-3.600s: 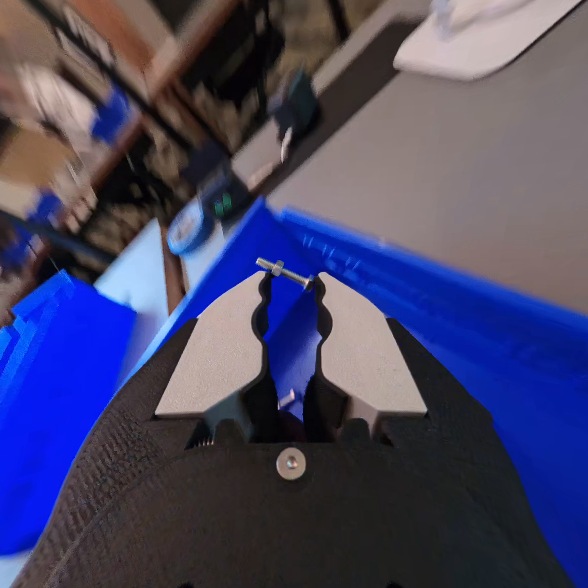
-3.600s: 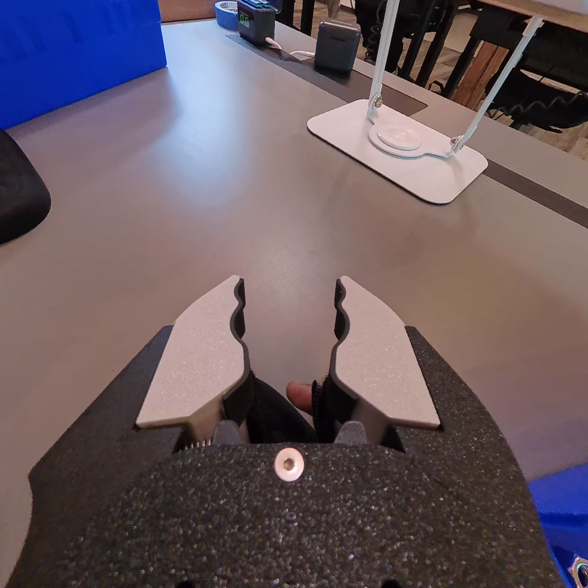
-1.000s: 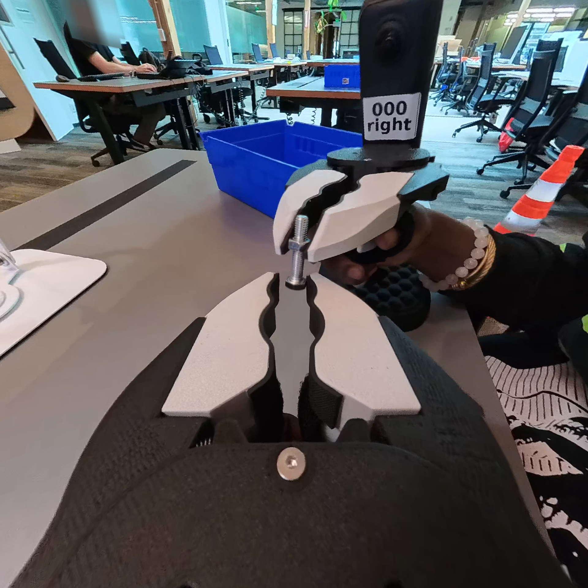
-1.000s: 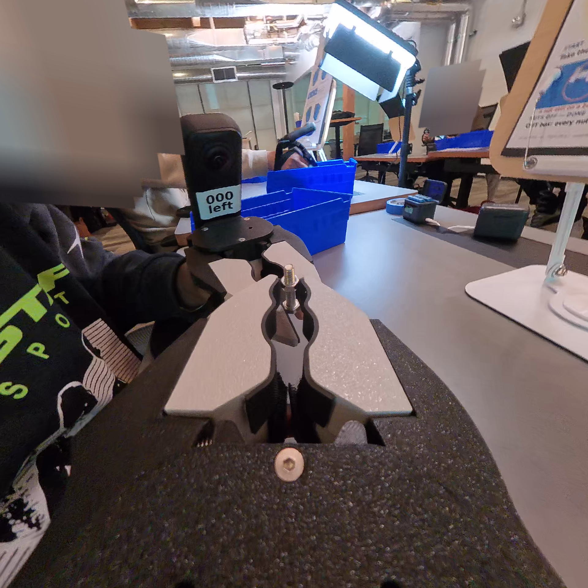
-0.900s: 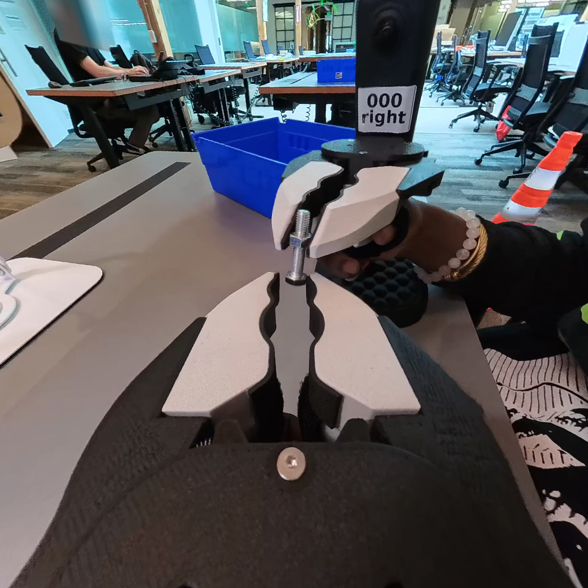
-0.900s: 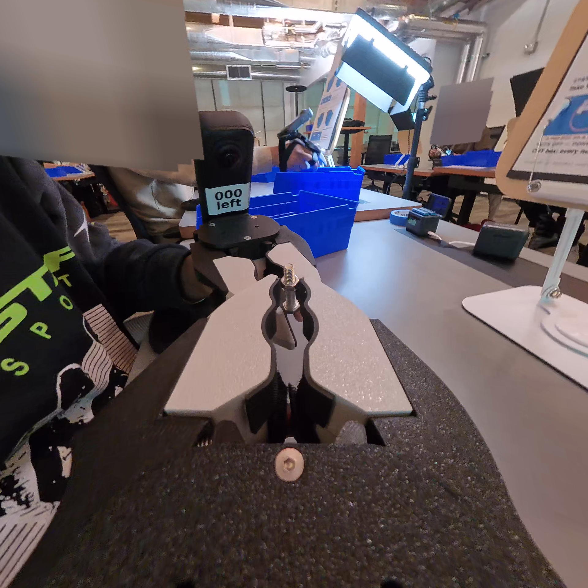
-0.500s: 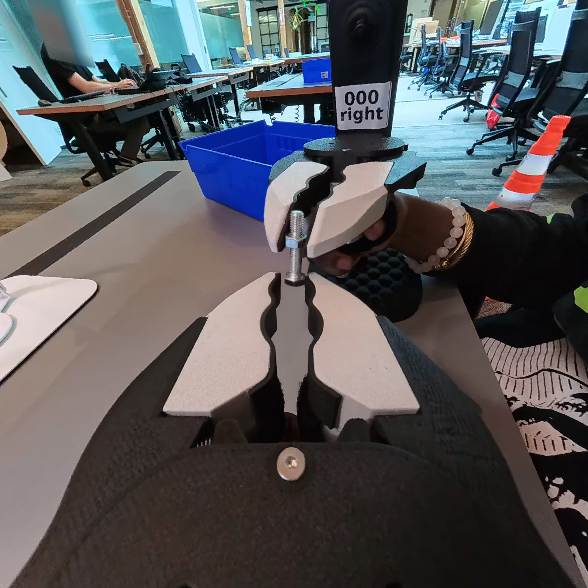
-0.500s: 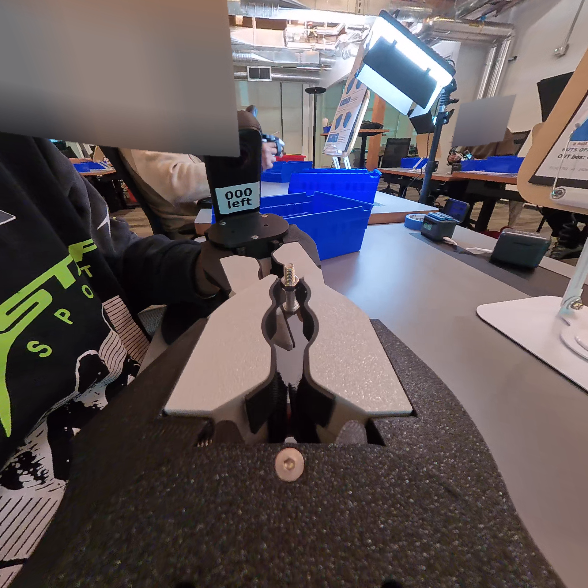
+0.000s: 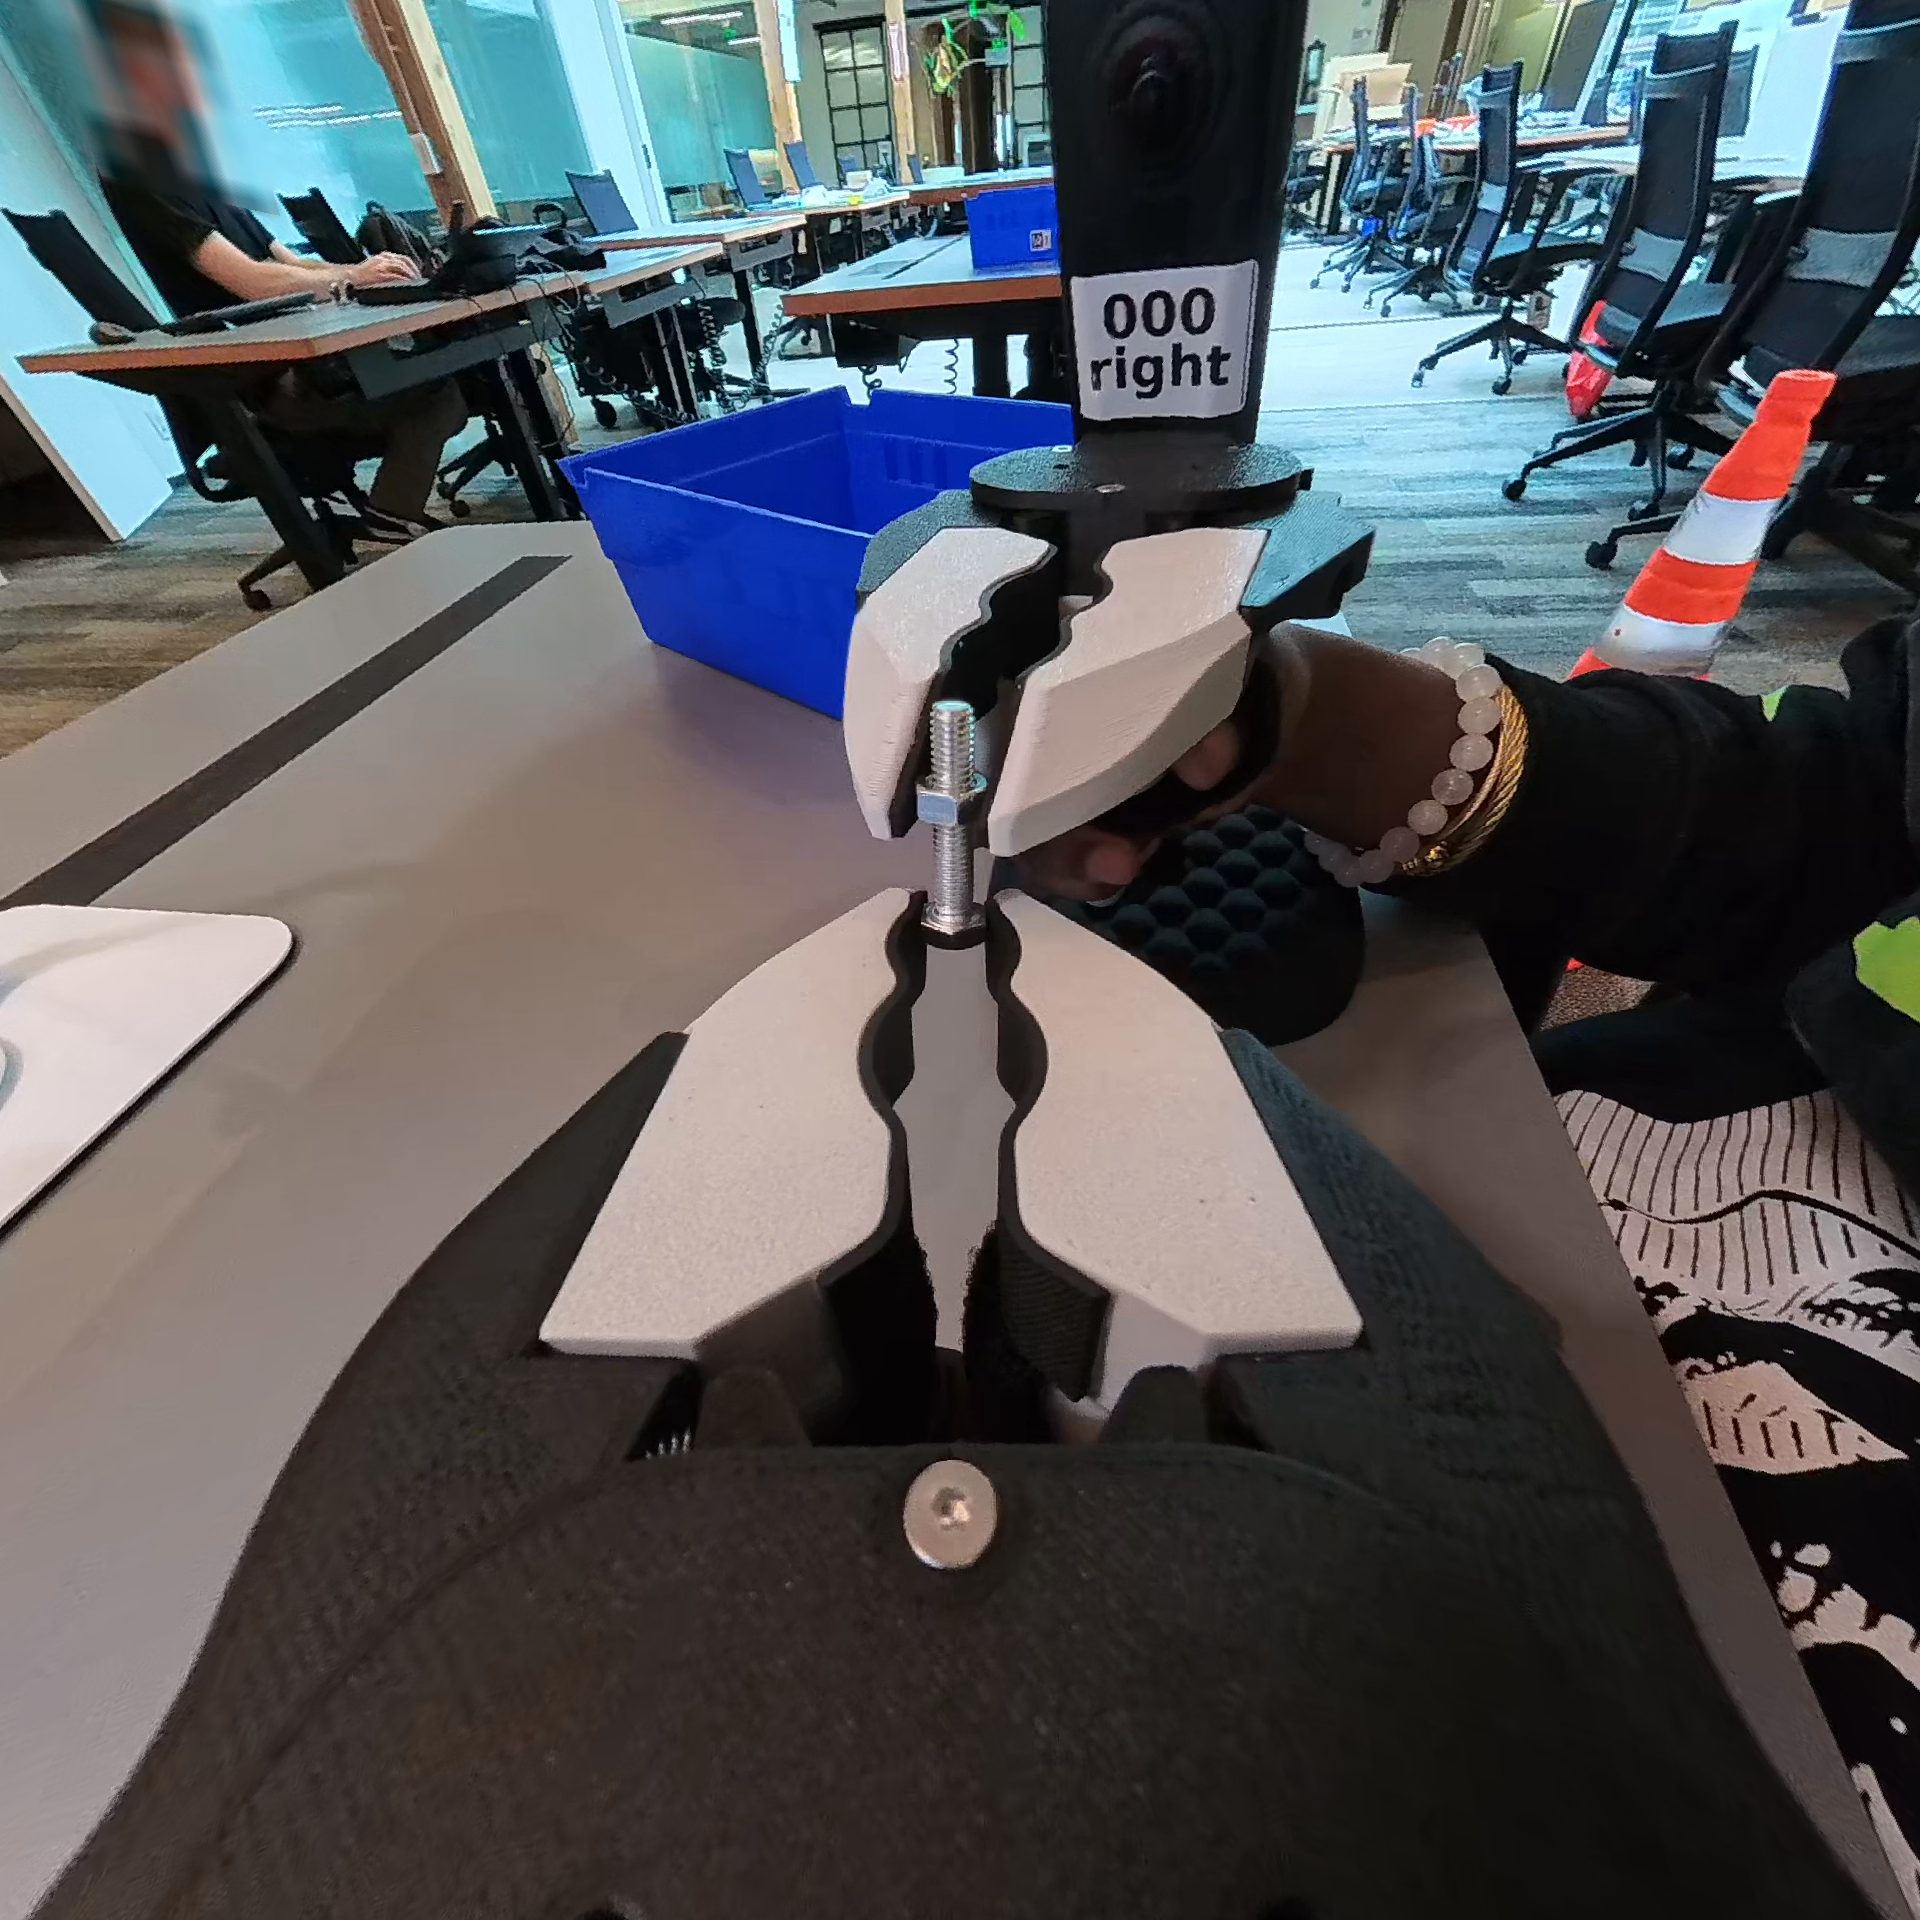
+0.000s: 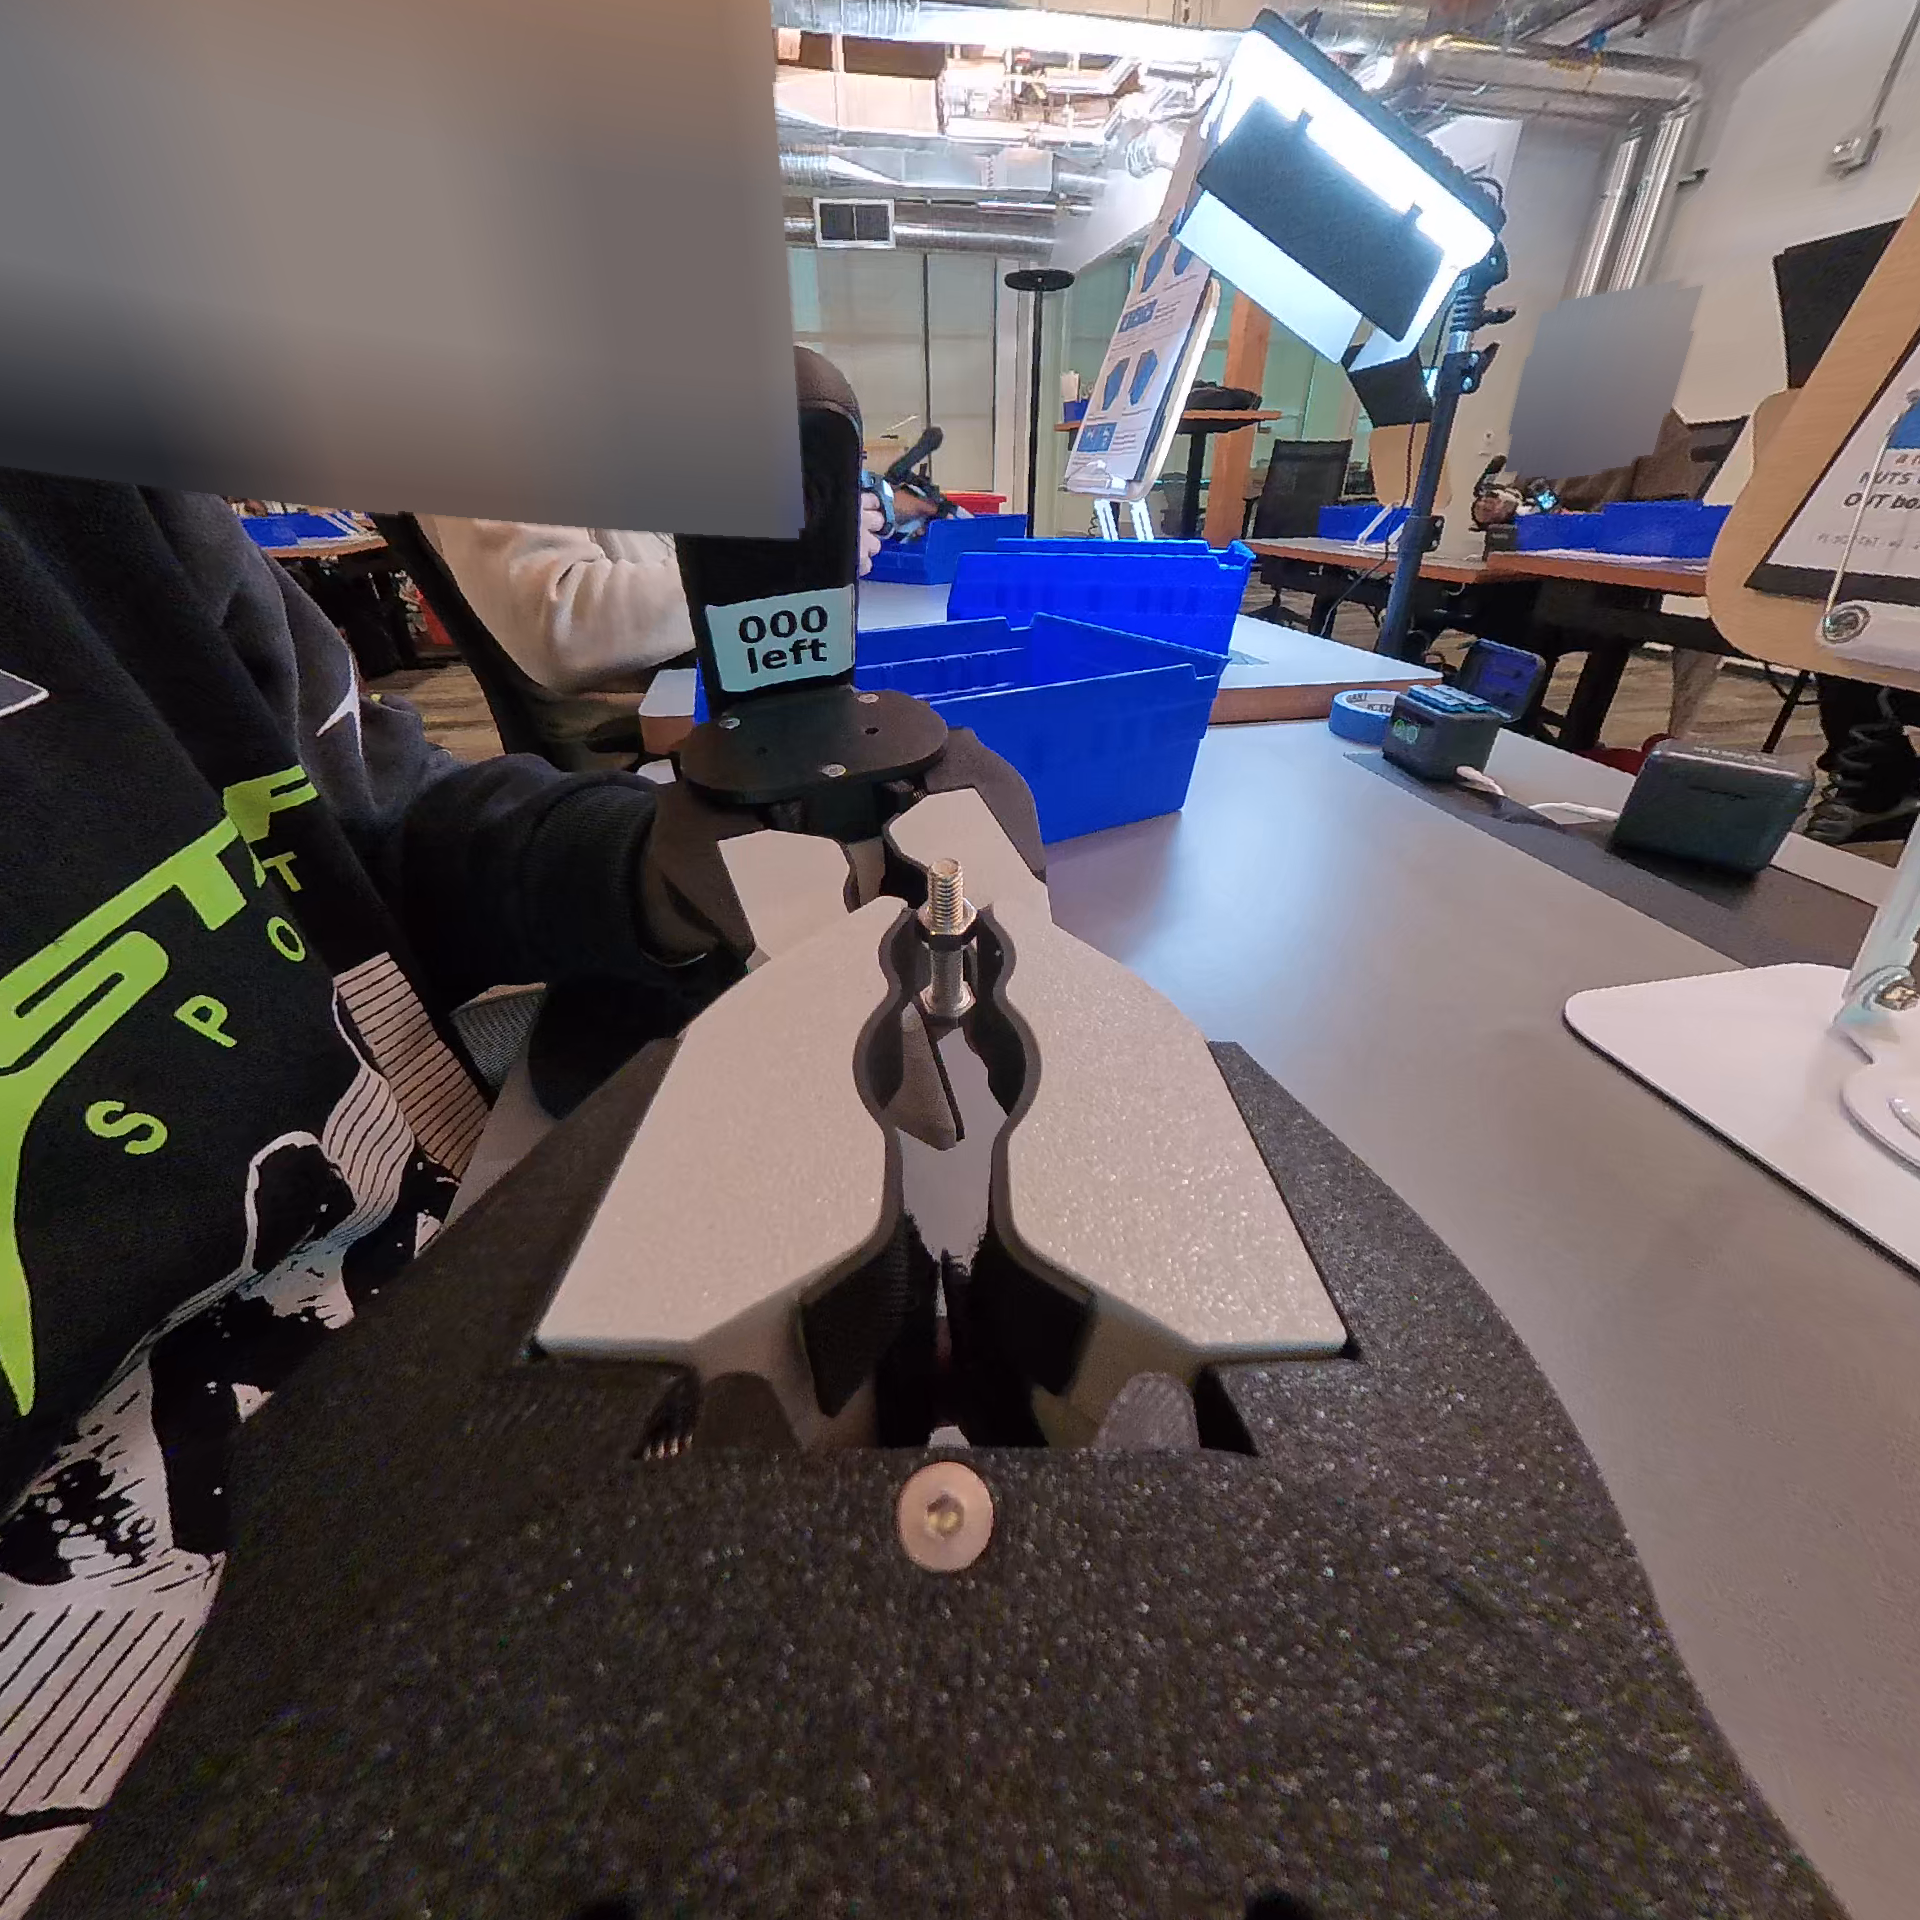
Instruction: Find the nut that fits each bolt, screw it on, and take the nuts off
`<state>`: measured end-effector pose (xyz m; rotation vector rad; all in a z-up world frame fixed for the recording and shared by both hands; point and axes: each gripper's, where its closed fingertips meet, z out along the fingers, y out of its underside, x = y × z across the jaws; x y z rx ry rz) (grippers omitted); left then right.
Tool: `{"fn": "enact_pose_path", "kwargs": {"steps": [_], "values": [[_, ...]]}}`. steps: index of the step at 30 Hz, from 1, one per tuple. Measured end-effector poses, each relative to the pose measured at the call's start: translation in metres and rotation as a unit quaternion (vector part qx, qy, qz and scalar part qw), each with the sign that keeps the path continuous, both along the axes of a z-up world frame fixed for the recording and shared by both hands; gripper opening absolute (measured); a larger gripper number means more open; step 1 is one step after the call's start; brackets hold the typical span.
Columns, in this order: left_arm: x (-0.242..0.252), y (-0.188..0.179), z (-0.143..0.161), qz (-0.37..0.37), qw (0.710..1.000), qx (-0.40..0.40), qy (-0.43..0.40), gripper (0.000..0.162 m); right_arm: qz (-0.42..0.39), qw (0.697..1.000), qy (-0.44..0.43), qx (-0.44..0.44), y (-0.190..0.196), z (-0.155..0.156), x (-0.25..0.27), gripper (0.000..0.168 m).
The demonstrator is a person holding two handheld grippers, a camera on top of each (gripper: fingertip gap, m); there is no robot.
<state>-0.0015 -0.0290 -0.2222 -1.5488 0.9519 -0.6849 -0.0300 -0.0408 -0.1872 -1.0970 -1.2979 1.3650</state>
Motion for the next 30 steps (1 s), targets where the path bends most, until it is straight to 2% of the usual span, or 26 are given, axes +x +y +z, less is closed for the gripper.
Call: {"fn": "enact_pose_path", "kwargs": {"steps": [7,11,14,25,27,28,30], "values": [[-0.001,-0.001,0.002,-0.004,1.0,0.017,-0.008,0.01,0.004,1.0,0.009,-0.011,-0.001,0.001,0.0,0.012],[-0.001,-0.001,0.0,-0.012,0.999,0.022,-0.042,0.01,-0.005,1.0,-0.001,-0.028,0.003,-0.006,-0.002,0.037],[0.001,-0.002,-0.008,-0.027,0.997,0.014,-0.064,0.01,-0.006,0.999,-0.002,-0.042,0.003,-0.009,-0.005,0.044],[0.004,-0.008,-0.004,-0.056,0.993,0.001,-0.1,0.01,-0.019,0.998,0.005,-0.052,0.009,-0.01,-0.001,0.037],[0.001,-0.006,-0.002,-0.052,0.992,-0.002,-0.112,0.01,-0.023,0.998,0.015,-0.058,0.011,-0.007,0.003,0.029],[0.0,-0.006,0.0,-0.053,0.992,-0.002,-0.116,0.01,-0.032,0.997,0.021,-0.06,0.015,-0.006,0.005,0.018],[-0.002,-0.005,0.0,-0.049,0.992,-0.002,-0.116,0.01,-0.041,0.997,0.031,-0.06,0.019,-0.004,0.008,0.012]]}}
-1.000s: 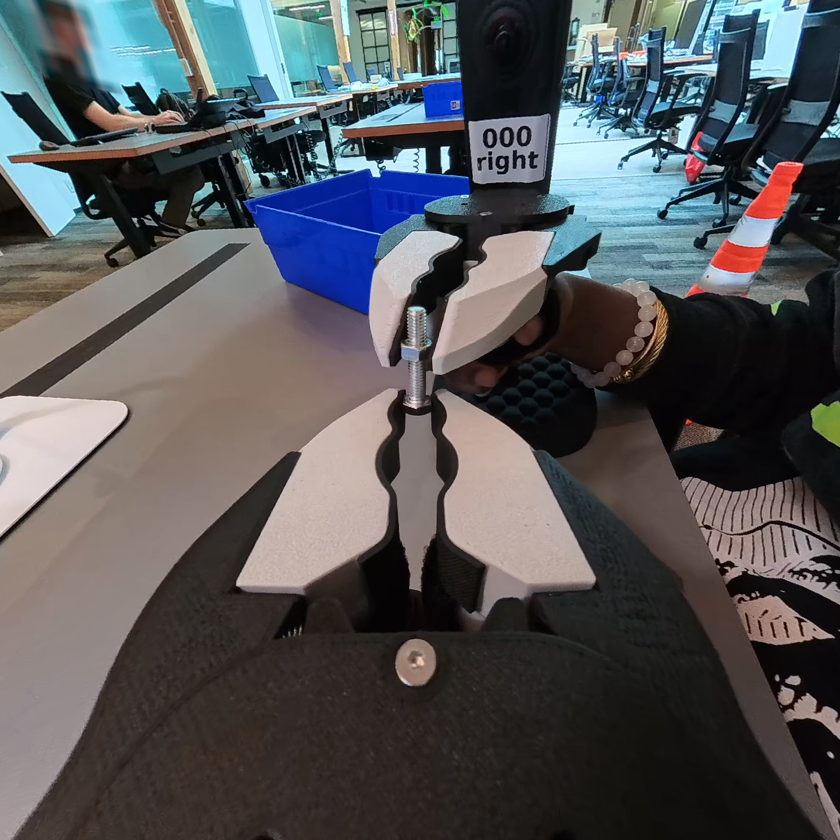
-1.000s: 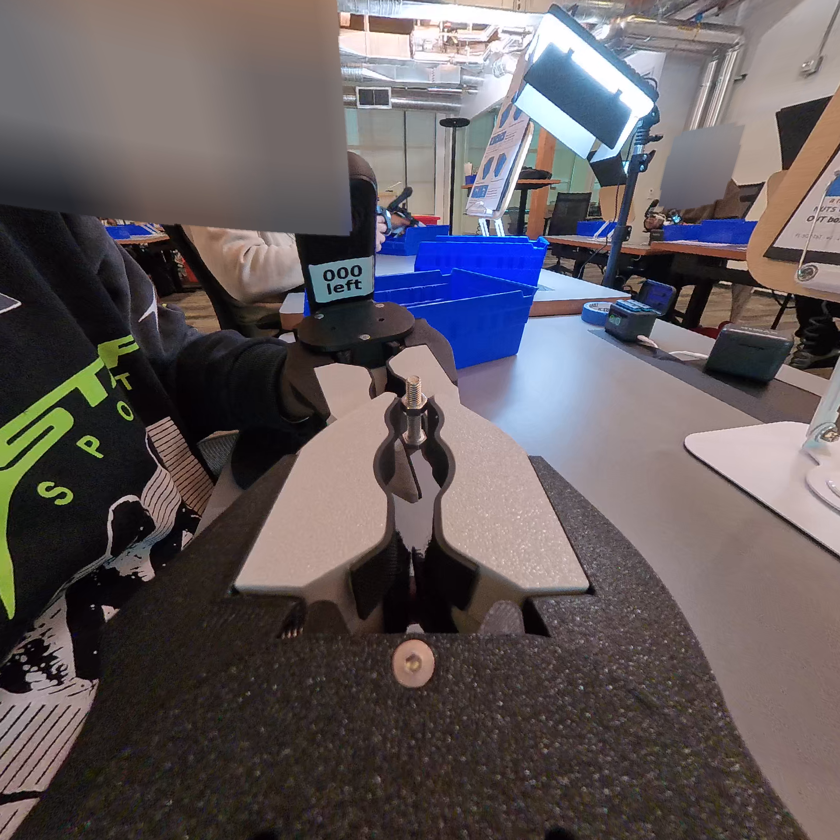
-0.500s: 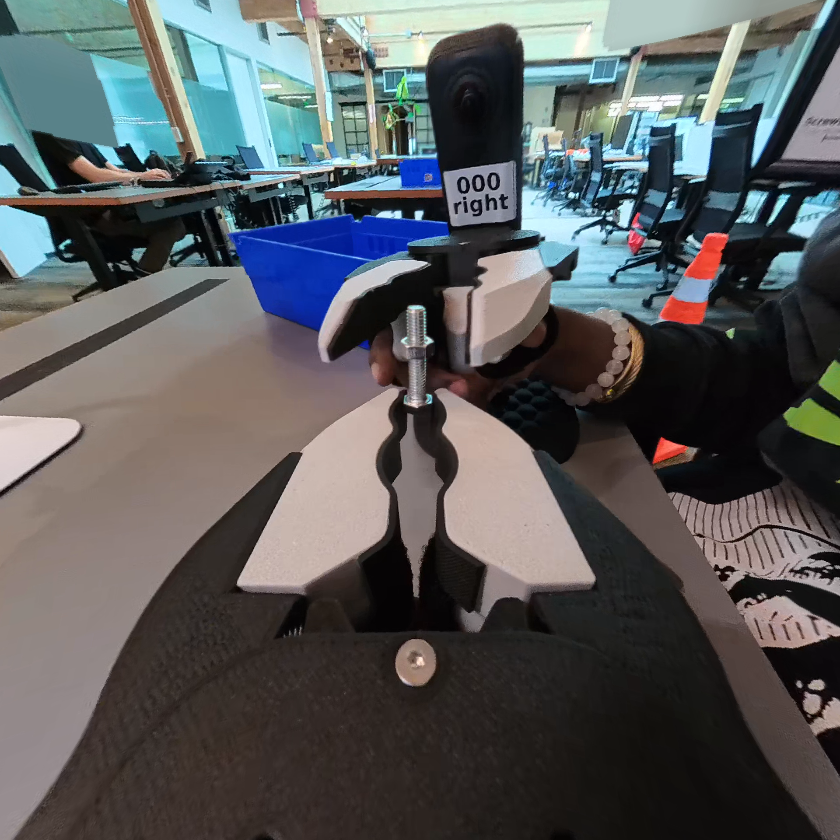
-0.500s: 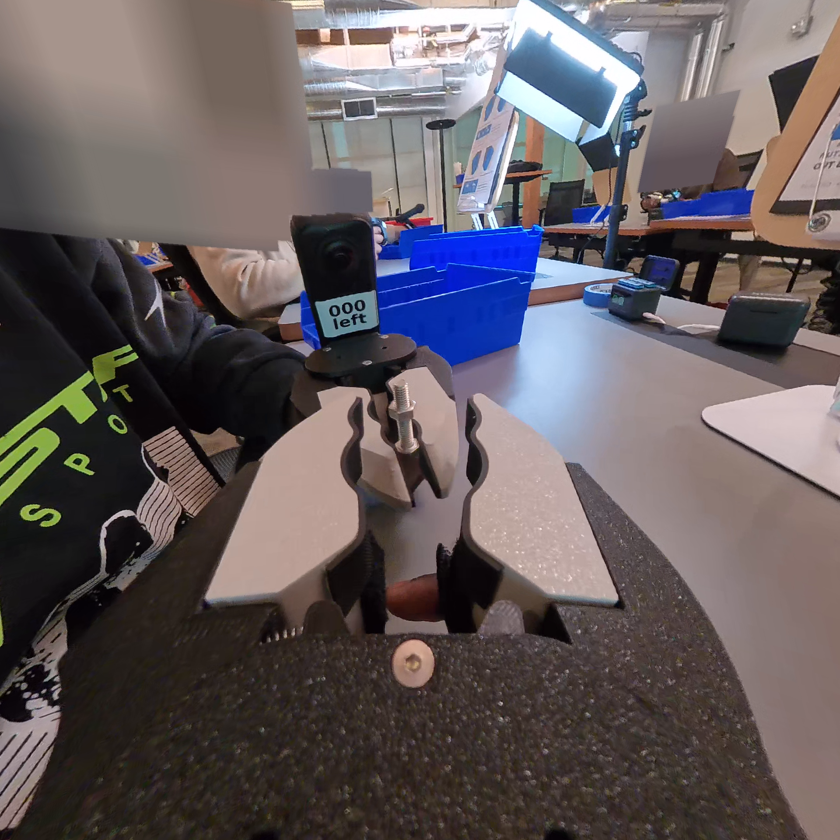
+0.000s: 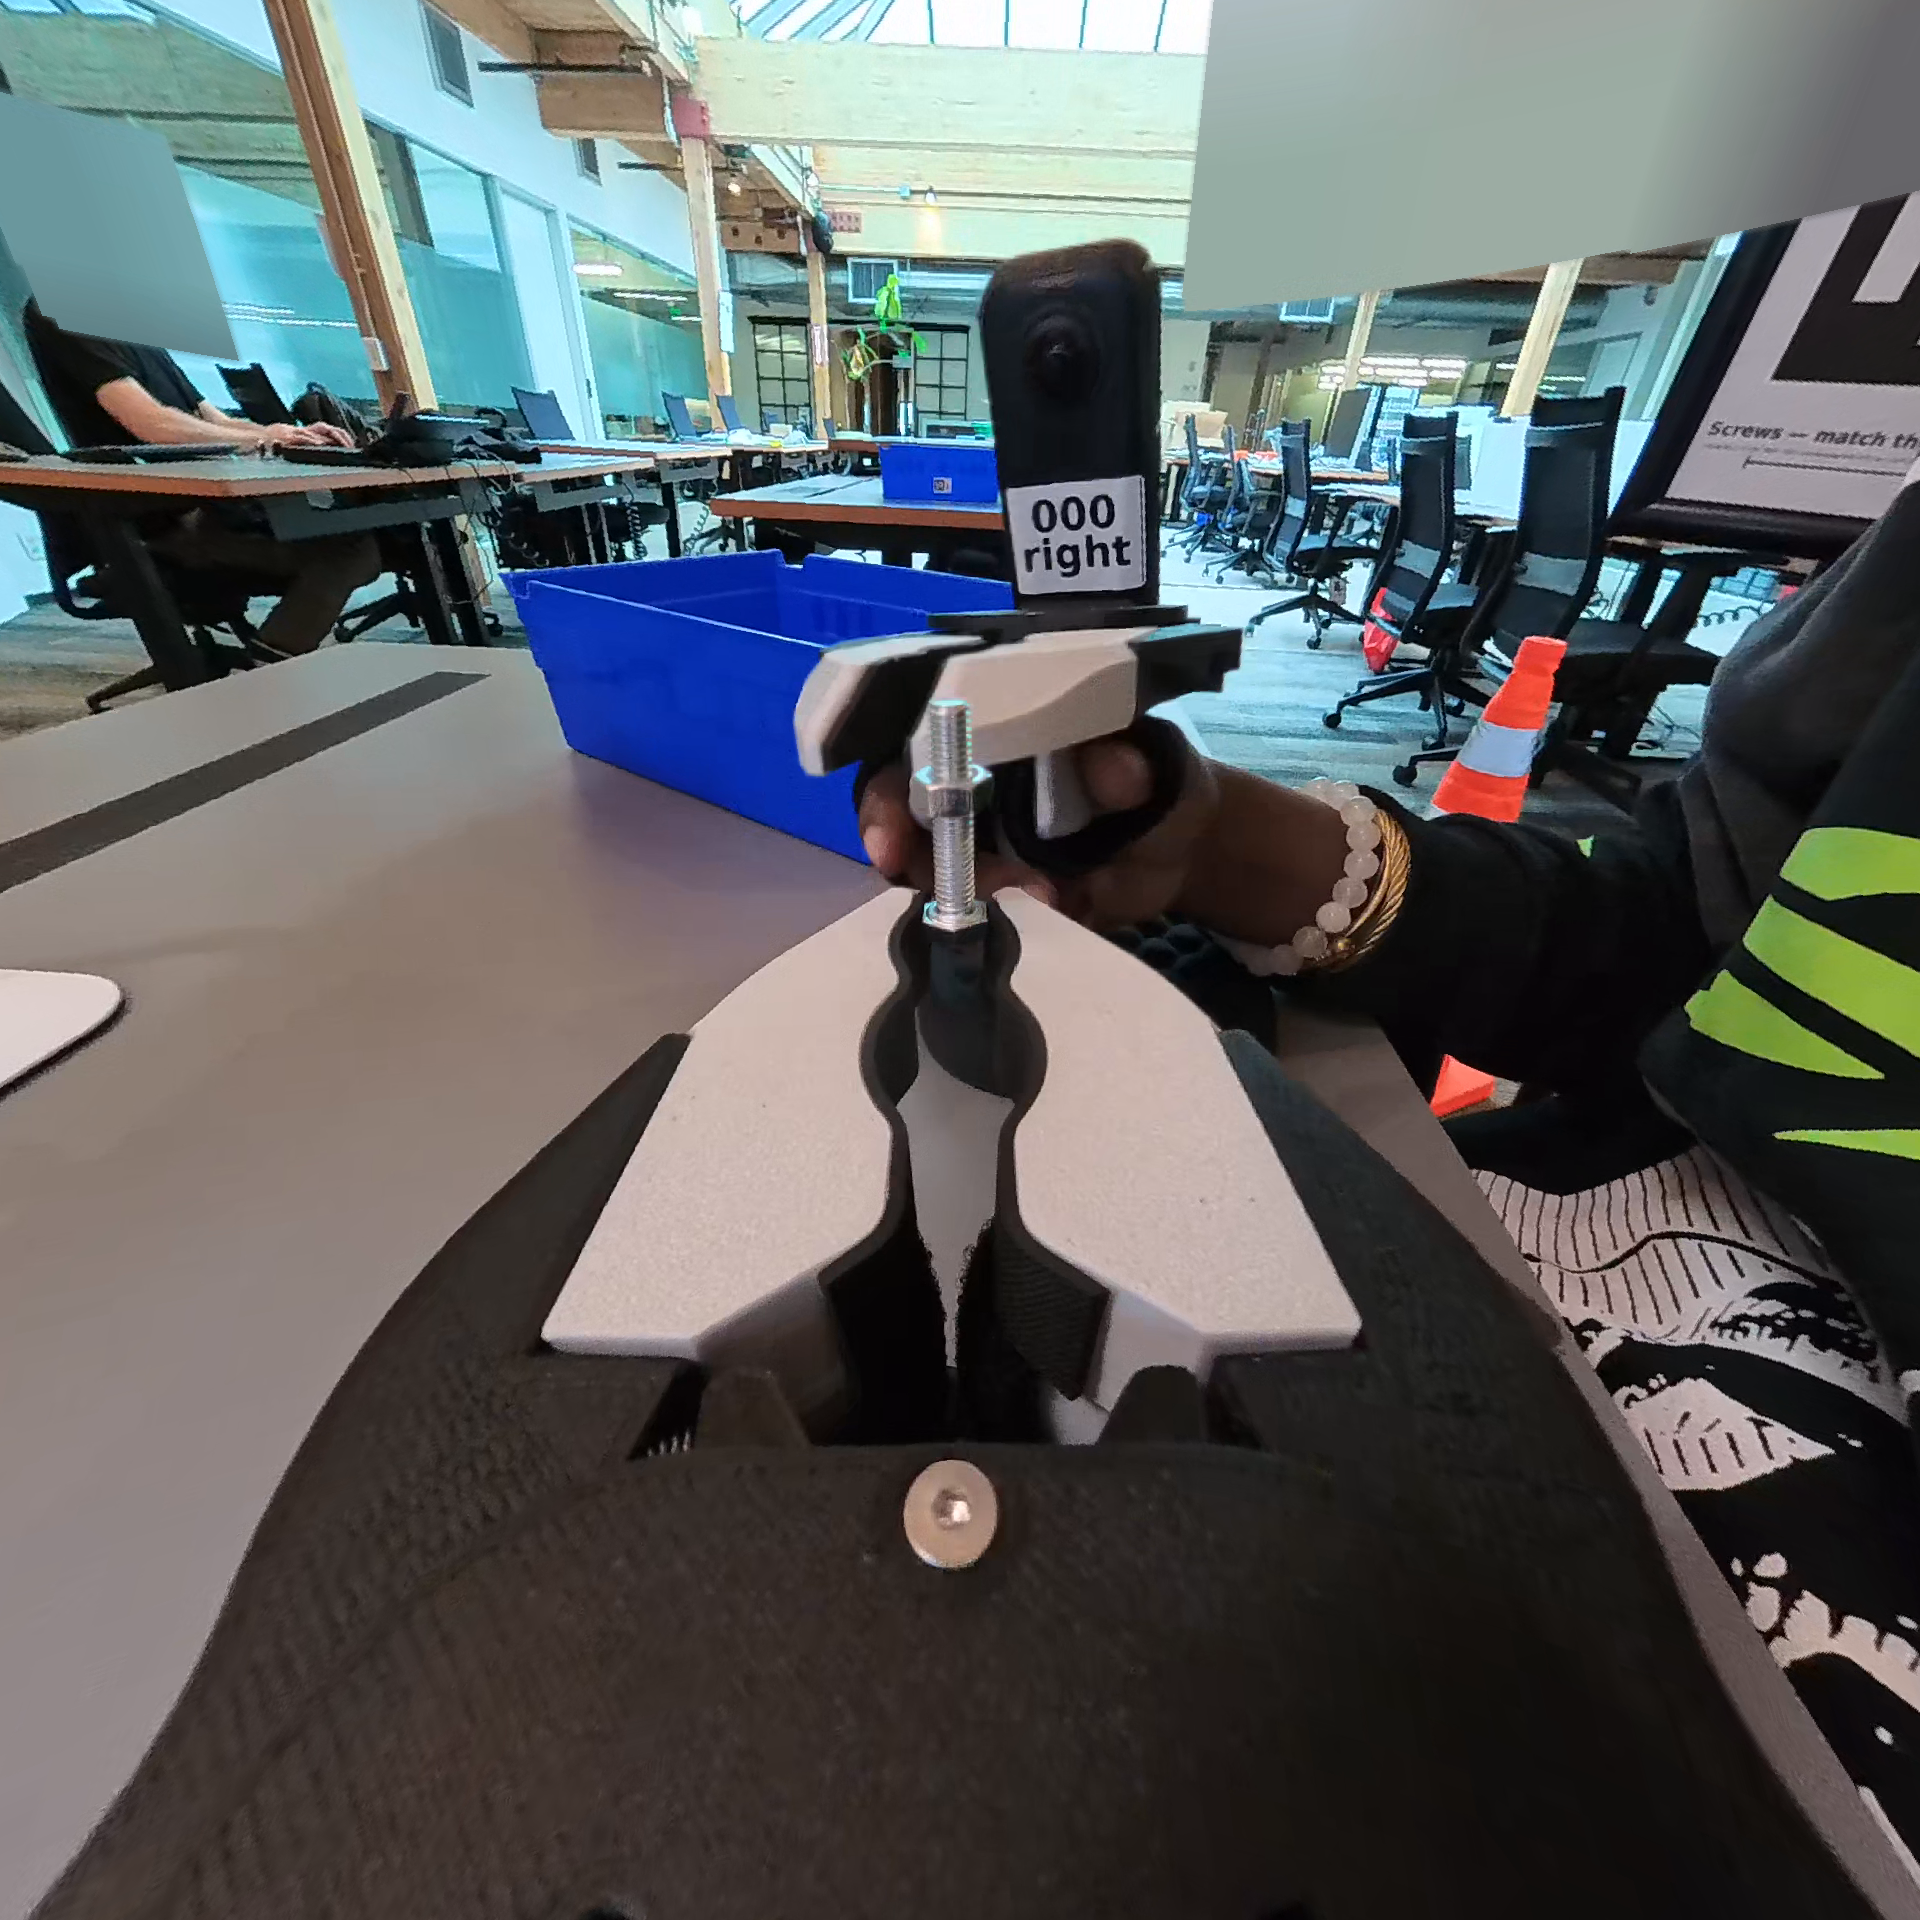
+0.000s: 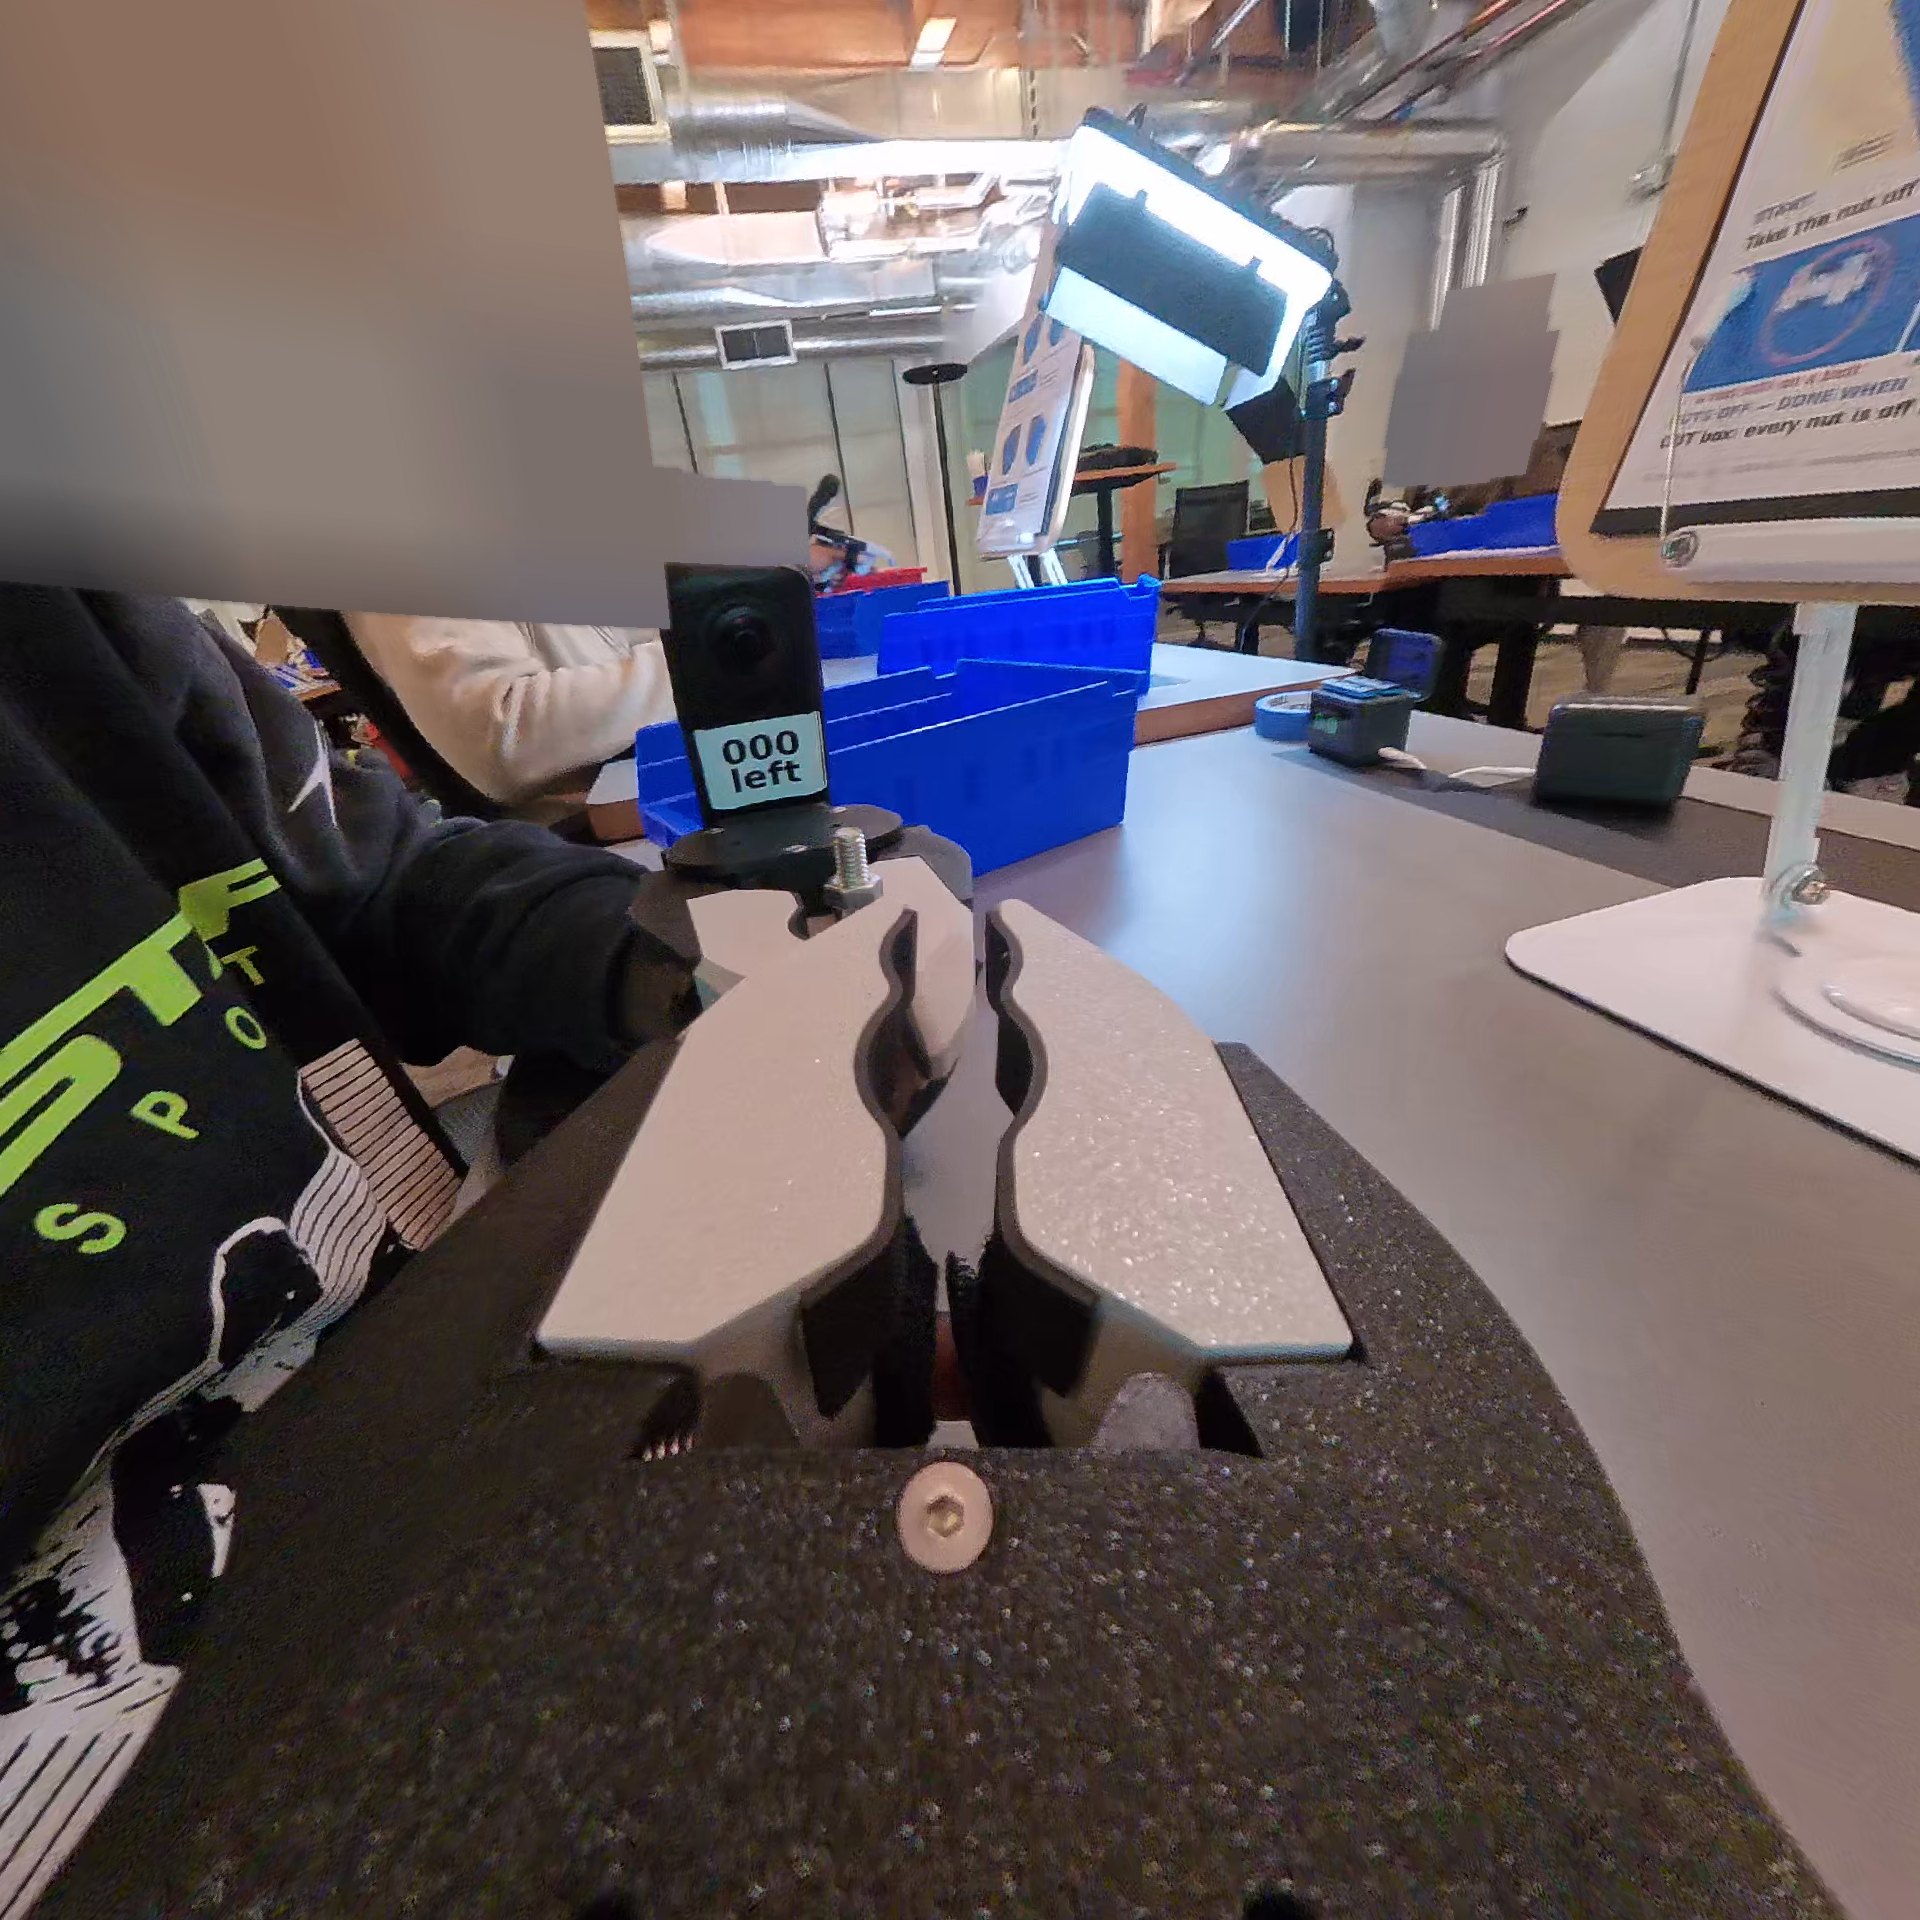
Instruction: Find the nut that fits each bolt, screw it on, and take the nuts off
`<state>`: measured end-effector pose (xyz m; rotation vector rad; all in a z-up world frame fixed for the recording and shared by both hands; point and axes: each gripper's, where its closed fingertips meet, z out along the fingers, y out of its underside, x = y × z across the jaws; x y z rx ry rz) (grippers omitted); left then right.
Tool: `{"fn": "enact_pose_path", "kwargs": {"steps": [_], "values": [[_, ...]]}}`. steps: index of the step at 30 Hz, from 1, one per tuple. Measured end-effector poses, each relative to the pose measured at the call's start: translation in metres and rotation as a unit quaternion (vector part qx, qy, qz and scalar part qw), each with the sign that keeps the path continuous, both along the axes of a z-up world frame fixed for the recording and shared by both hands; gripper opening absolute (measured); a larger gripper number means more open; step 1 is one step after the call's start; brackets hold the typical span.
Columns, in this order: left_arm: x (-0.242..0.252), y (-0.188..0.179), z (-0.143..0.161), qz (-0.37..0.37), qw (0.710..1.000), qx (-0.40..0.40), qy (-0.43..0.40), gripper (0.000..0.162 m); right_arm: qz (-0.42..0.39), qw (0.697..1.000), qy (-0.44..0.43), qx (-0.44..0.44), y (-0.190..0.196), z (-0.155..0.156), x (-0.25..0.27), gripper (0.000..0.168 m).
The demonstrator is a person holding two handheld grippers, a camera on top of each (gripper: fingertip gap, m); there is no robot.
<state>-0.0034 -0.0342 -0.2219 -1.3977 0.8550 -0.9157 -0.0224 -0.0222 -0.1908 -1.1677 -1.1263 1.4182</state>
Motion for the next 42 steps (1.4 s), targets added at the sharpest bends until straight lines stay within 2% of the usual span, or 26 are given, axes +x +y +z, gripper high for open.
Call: {"fn": "enact_pose_path", "kwargs": {"steps": [3,7,11,14,16,21,24,26,28,34,37,39,42], "values": [[0.0,0.0,-0.001,0.0,1.0,-0.005,0.001,0.01,0.025,1.0,0.013,-0.008,-0.008,0.004,-0.002,0.021],[0.003,-0.001,-0.005,-0.004,1.0,-0.013,0.007,0.01,0.027,1.0,-0.009,0.004,-0.012,-0.002,-0.01,0.037],[0.002,0.0,-0.004,-0.002,1.0,-0.014,0.004,0.01,0.012,1.0,-0.013,0.013,-0.007,-0.003,-0.007,0.029],[0.0,0.001,-0.002,-0.001,1.0,-0.018,-0.008,0.01,-0.011,1.0,0.0,0.015,0.0,0.001,-0.001,0.014],[0.0,0.002,-0.002,0.001,1.0,-0.02,-0.007,0.01,-0.005,1.0,0.005,0.016,-0.002,0.002,-0.001,0.015],[0.002,0.0,-0.005,-0.003,1.0,-0.019,0.002,0.01,0.008,1.0,-0.009,0.021,-0.009,-0.001,-0.009,0.031],[0.001,0.001,-0.005,-0.001,1.0,-0.018,0.002,0.01,-0.001,1.0,-0.014,0.026,-0.006,-0.003,-0.008,0.03],[0.0,0.001,-0.002,-0.002,1.0,-0.019,-0.007,0.01,-0.016,1.0,-0.006,0.024,-0.001,0.0,-0.003,0.019],[0.0,0.001,-0.003,0.0,1.0,-0.018,-0.005,0.01,-0.022,0.999,0.002,0.023,0.002,0.002,0.0,0.014],[0.001,0.001,-0.004,-0.001,1.0,-0.018,0.002,0.01,0.003,1.0,-0.006,0.027,-0.008,-0.001,-0.008,0.031],[0.001,0.001,-0.004,-0.001,1.0,-0.017,0.001,0.01,-0.006,0.999,-0.011,0.03,-0.005,-0.002,-0.007,0.03],[0.0,0.001,-0.002,-0.002,1.0,-0.017,-0.005,0.01,-0.024,0.999,-0.007,0.025,0.002,-0.001,-0.003,0.02],[0.001,0.001,-0.003,-0.001,1.0,-0.016,0.0,0.01,-0.02,0.999,0.003,0.027,0.0,0.002,-0.001,0.019]]}}
